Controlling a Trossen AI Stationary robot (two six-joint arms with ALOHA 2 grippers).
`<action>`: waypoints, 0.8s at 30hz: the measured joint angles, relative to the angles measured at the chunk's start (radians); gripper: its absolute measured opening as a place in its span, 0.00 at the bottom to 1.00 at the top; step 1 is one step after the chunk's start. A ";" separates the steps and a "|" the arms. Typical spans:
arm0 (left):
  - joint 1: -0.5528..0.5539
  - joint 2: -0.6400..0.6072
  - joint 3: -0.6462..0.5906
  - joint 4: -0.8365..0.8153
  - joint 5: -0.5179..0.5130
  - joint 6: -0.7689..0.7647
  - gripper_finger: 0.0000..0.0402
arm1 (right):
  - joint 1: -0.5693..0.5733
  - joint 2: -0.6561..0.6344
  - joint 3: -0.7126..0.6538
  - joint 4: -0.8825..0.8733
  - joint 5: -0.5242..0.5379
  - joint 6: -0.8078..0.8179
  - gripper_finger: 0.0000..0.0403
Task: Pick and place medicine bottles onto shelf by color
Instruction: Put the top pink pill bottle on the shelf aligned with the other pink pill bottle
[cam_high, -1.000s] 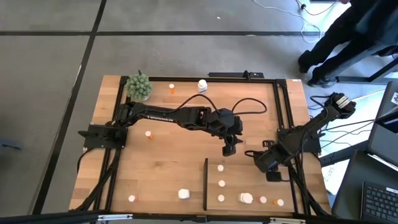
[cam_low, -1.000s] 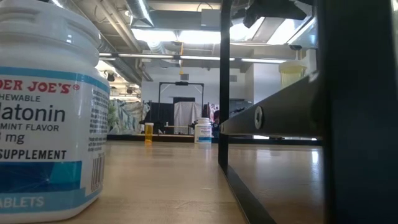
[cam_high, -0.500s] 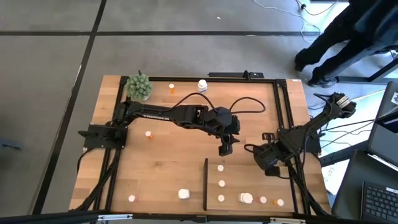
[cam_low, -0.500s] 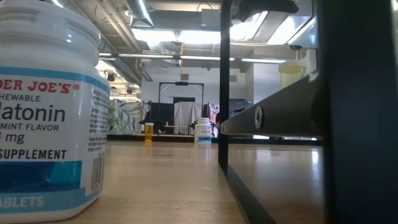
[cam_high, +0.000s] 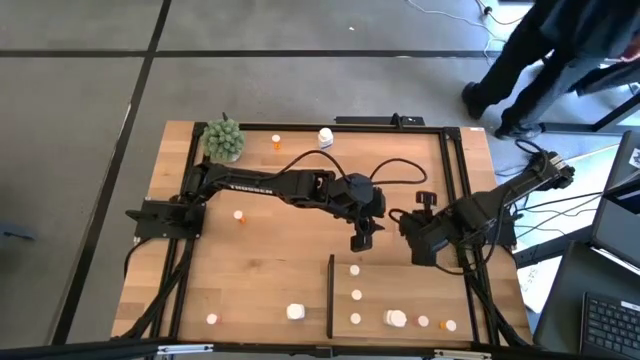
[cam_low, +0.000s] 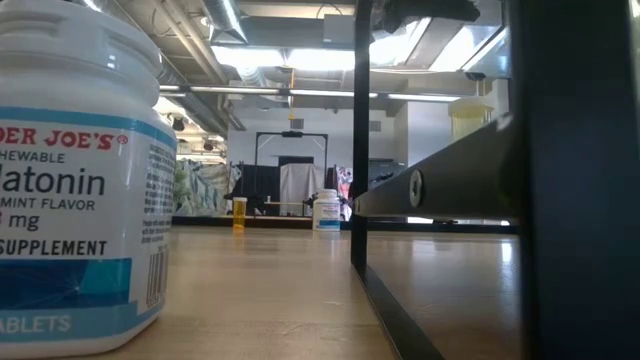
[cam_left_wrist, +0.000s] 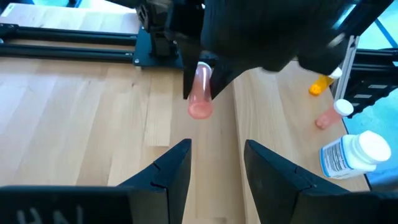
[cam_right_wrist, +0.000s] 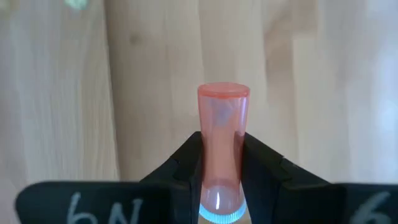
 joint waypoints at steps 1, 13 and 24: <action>0.000 0.000 0.000 0.000 0.000 0.000 0.35 | -0.006 0.000 0.014 0.003 0.015 -0.013 0.21; 0.000 0.000 0.000 0.006 -0.004 0.001 0.35 | -0.058 0.000 0.065 0.171 0.076 -0.193 0.21; 0.000 0.002 0.000 0.006 -0.057 0.001 0.35 | -0.085 0.000 0.065 0.186 0.092 -0.220 0.21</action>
